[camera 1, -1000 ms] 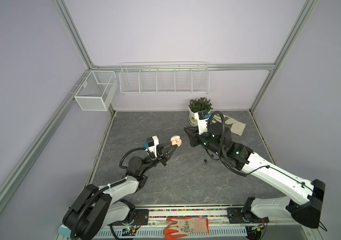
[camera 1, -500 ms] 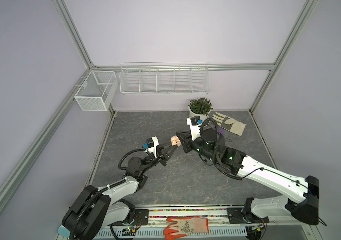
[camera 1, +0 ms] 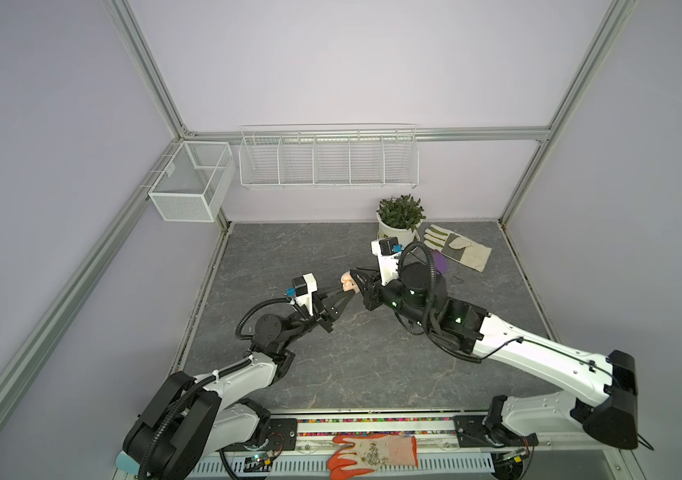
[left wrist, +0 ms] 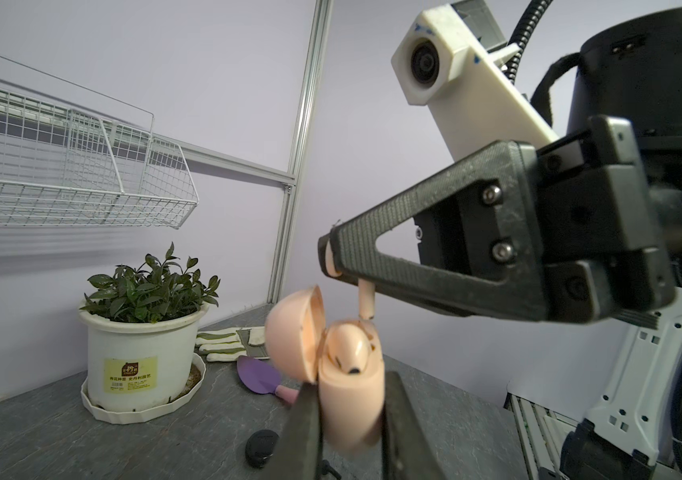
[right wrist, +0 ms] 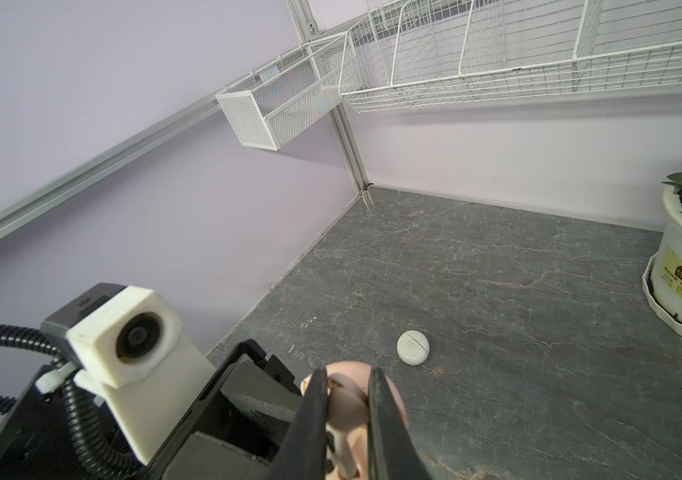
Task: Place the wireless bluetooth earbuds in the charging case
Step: 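Carry the earbud with the right gripper toward the case in the left gripper, then lower the earbud into the empty slot of the pink case and open the right gripper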
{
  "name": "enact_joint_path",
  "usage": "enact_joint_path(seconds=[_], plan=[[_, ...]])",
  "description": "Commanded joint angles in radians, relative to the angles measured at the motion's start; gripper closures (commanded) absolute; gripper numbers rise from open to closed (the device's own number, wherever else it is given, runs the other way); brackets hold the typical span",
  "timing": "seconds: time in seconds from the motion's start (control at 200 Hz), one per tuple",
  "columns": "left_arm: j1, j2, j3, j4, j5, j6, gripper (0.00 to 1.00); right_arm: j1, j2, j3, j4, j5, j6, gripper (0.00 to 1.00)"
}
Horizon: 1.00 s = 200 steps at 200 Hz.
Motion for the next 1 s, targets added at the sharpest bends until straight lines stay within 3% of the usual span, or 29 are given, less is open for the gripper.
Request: enact_joint_path(seconds=[0.0,0.995], plan=[[-0.005,-0.03,0.013,0.004,0.002,0.031,1.0,0.008,0.013,-0.014,0.037,0.015,0.019,0.93],[-0.005,-0.02,0.024,0.02,0.007,0.025,1.0,0.033,0.007,-0.027,-0.007,0.072,0.024,0.9]])
